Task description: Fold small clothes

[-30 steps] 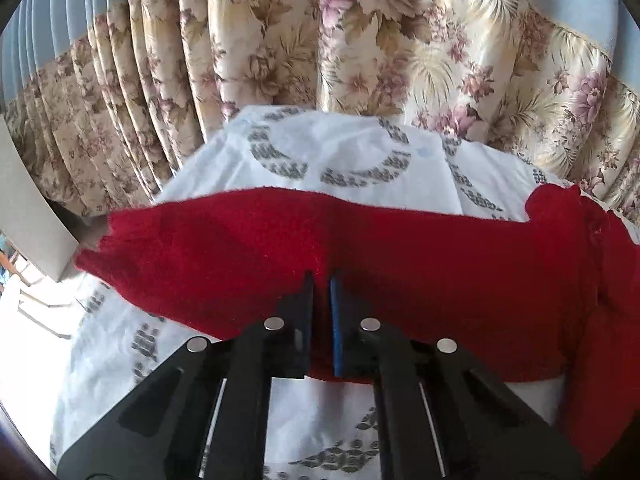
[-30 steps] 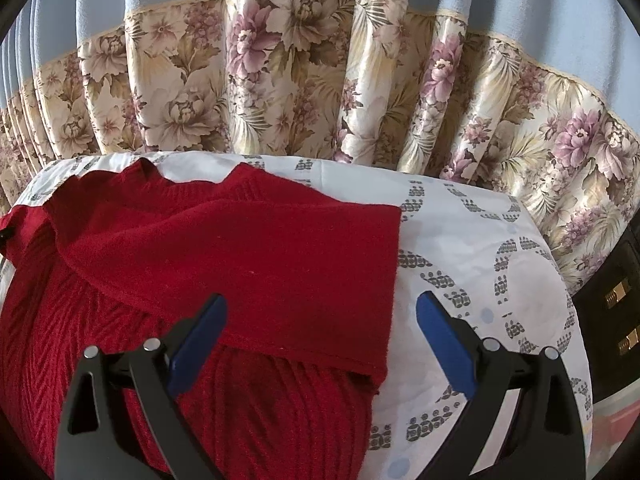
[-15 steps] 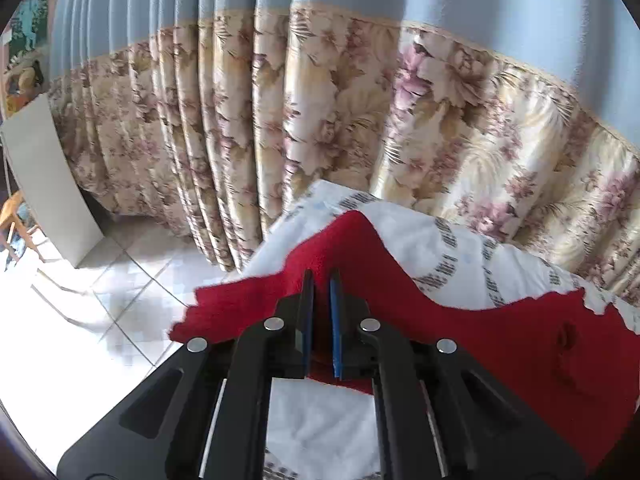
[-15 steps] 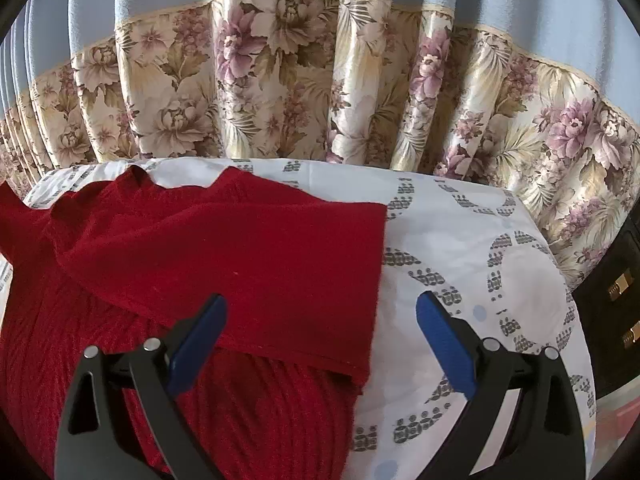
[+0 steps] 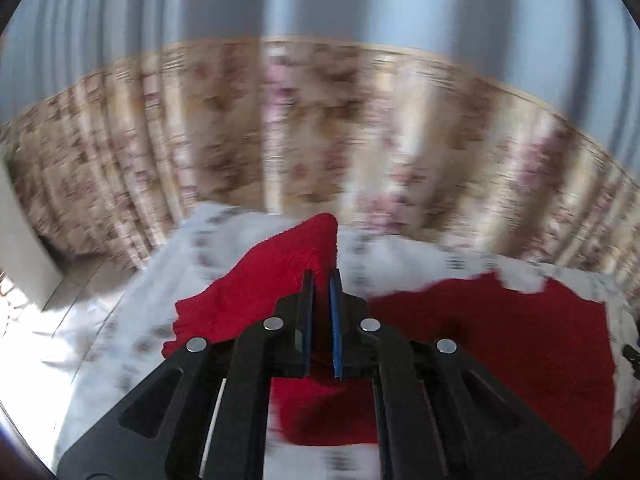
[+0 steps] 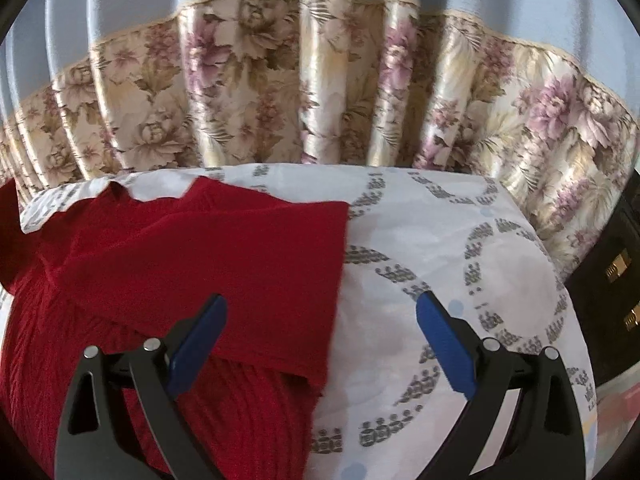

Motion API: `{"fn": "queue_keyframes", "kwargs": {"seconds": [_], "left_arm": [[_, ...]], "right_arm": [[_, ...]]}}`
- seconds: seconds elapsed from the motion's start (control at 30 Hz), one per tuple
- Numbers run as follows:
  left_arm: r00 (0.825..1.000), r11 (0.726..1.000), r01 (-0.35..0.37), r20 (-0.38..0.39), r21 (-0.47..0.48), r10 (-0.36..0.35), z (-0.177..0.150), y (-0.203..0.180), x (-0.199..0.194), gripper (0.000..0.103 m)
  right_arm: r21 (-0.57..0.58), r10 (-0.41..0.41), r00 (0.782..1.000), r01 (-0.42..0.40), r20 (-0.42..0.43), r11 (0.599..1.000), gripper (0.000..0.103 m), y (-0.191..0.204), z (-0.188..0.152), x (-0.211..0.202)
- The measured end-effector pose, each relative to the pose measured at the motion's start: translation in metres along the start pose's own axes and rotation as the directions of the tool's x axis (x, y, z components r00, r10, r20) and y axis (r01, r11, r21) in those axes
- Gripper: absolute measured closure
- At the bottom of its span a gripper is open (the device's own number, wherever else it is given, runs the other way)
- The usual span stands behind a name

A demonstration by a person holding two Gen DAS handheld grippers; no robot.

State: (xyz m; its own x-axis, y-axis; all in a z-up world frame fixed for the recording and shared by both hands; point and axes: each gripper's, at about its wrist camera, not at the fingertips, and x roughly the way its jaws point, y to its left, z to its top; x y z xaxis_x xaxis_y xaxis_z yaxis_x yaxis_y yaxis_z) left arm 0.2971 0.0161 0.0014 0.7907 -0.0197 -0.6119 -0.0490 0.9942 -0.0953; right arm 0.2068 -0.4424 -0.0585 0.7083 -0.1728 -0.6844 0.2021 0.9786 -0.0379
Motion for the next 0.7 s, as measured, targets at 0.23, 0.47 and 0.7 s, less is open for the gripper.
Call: {"fn": "queue_keyframes", "kwargs": {"seconds": [0.23, 0.47, 0.7], "left_arm": [[0.98, 0.973, 0.196, -0.047, 0.119, -0.191, -0.027, -0.146, 0.001, 0.097], [0.926, 0.916, 0.356, -0.202, 0.183, -0.319, -0.084, -0.253, 0.019, 0.078], [0.956, 0.939, 0.276, -0.158, 0.206, -0.246, -0.104, -0.252, 0.014, 0.007]], "right_arm": [[0.062, 0.0, 1.0, 0.0, 0.002, 0.998, 0.007, -0.029, 0.0, 0.002], [0.116, -0.002, 1.0, 0.003, -0.008, 0.993, 0.007, -0.056, -0.002, 0.004], [0.117, -0.017, 1.0, 0.016, 0.002, 0.993, 0.007, -0.062, -0.002, -0.004]]}}
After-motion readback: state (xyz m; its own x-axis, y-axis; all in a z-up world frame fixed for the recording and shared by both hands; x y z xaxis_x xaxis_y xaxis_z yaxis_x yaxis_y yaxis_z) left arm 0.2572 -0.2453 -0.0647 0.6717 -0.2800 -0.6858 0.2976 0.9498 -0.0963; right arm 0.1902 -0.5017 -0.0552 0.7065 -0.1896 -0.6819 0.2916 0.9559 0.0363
